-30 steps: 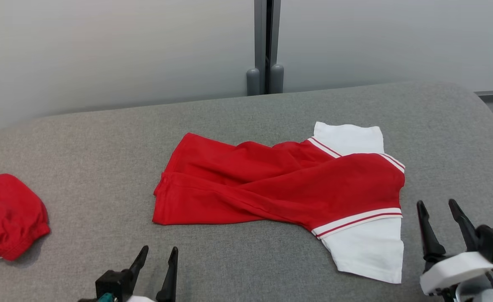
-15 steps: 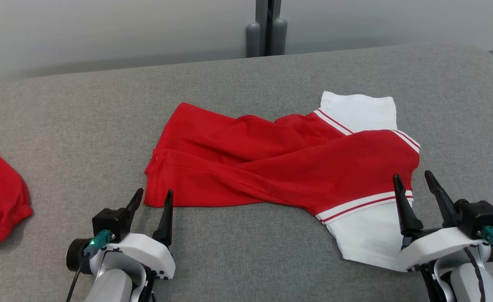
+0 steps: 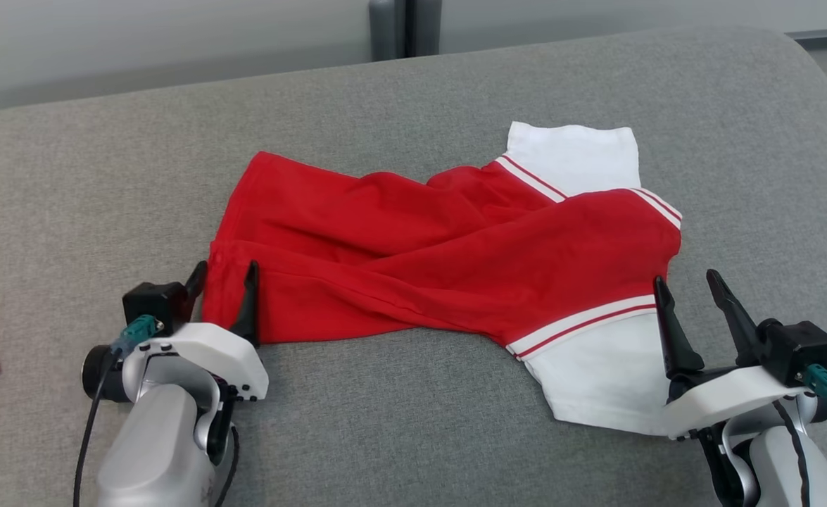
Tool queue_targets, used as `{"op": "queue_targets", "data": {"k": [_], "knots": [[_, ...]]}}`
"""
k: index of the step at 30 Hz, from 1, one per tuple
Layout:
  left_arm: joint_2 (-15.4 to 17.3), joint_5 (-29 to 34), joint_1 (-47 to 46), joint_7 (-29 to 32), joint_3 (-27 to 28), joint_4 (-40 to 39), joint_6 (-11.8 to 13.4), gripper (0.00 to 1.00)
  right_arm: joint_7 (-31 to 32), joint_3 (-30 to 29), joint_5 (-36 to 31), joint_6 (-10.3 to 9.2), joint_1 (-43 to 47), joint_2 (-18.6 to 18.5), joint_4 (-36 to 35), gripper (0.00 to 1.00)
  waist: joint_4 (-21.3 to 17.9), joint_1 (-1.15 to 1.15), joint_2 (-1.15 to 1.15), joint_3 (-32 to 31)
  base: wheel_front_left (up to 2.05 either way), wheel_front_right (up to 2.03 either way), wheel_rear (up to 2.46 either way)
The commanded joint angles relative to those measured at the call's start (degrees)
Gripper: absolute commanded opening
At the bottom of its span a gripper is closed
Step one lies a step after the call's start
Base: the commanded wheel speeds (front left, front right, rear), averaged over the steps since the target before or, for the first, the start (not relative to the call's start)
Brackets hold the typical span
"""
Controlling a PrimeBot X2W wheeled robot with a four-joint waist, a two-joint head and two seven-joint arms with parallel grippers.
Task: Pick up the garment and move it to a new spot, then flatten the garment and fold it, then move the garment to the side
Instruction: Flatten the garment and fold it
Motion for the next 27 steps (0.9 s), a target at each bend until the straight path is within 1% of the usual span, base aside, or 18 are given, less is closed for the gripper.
{"op": "queue_targets", "data": {"k": [1,5,8,9,10,11,12,13,15,16,17,18,19,20,22,27], "knots": [[0.42,0.33,-1.02,-0.01,0.37,0.32,0.28,1.00,0.02,0.07,-0.37,0.01,-0.30,-0.03,-0.05,1.00,-0.27,0.00,0.00,0.30,0.00,0.00,0.00],[0.39,-0.18,-1.70,-0.01,2.12,1.15,0.46,1.00,0.02,-0.12,-0.19,0.01,-0.65,0.25,0.03,1.00,-0.45,0.00,0.00,0.74,0.00,0.00,0.00],[0.25,0.21,-1.45,-0.01,2.60,1.28,-0.07,1.00,0.02,-0.08,0.09,0.01,-0.88,0.38,0.25,1.00,-0.38,0.00,0.00,0.88,0.00,0.00,0.00],[0.23,0.33,-1.45,-0.01,2.63,1.38,-0.26,0.82,0.02,0.06,0.13,0.01,-0.89,0.41,0.30,1.00,-0.35,0.00,0.00,0.89,0.00,0.00,0.00],[0.20,0.46,-1.46,-0.01,2.40,1.87,-0.69,0.47,0.02,0.17,0.17,0.01,-0.94,0.44,0.35,1.00,-0.33,0.00,0.00,0.89,0.00,0.00,0.00],[0.17,0.53,-1.56,-0.01,2.34,2.03,-1.04,0.28,0.02,0.23,0.24,0.01,-1.04,0.44,0.39,1.00,-0.29,0.00,0.00,0.88,0.00,0.00,0.00],[0.15,0.55,-1.68,-0.01,2.36,2.10,-1.18,0.20,0.02,0.34,0.29,0.01,-1.14,0.44,0.42,1.00,-0.25,0.00,0.00,0.90,0.00,0.00,0.00],[0.13,0.60,-1.80,-0.01,2.51,1.96,-1.26,0.20,0.02,0.41,0.32,0.01,-1.22,0.46,0.44,1.00,-0.22,0.00,0.00,0.92,0.00,0.00,0.00],[0.04,0.49,-1.80,-0.01,2.67,2.50,-1.37,0.27,0.02,0.70,0.46,0.01,-1.27,0.45,0.52,1.00,-0.20,0.00,0.00,0.97,0.00,0.00,0.00],[0.00,0.51,-1.95,-0.01,2.76,2.57,-1.41,0.29,0.02,0.77,0.52,0.01,-1.31,0.44,0.57,1.00,-0.23,0.00,0.00,1.00,0.00,0.00,0.00],[0.02,0.43,-2.10,-0.01,2.95,2.58,-1.42,0.18,0.02,0.86,0.55,0.01,-1.39,0.46,0.56,1.00,-0.26,0.00,0.00,1.06,0.00,0.00,0.00],[-0.01,0.59,-2.17,-0.01,2.99,2.69,-1.43,0.00,0.02,0.97,0.52,0.01,-1.50,0.46,0.56,1.00,-0.29,0.00,0.00,1.12,0.00,0.00,0.00],[-0.02,0.75,-2.22,-0.01,3.07,2.78,-1.50,0.00,0.02,1.02,0.60,0.01,-1.60,0.49,0.59,1.00,-0.31,0.00,0.00,1.13,0.00,0.00,0.00],[-0.05,1.37,-0.07,-0.01,4.09,-0.71,-1.61,0.00,0.01,0.15,0.78,0.01,-0.60,0.28,1.09,1.00,0.53,0.00,0.00,-0.77,0.00,0.00,0.00],[-0.09,1.08,2.09,-0.01,4.31,-2.13,-1.97,0.00,0.01,-0.30,0.89,0.01,0.63,0.22,1.68,1.00,1.47,0.00,0.00,-2.67,0.00,0.00,0.00],[-0.12,-2.00,8.60,-0.01,3.25,-6.63,-2.43,0.00,0.01,-0.29,1.10,0.01,3.81,0.48,3.61,1.00,4.43,0.00,0.00,-8.27,0.00,0.00,0.00]]}}
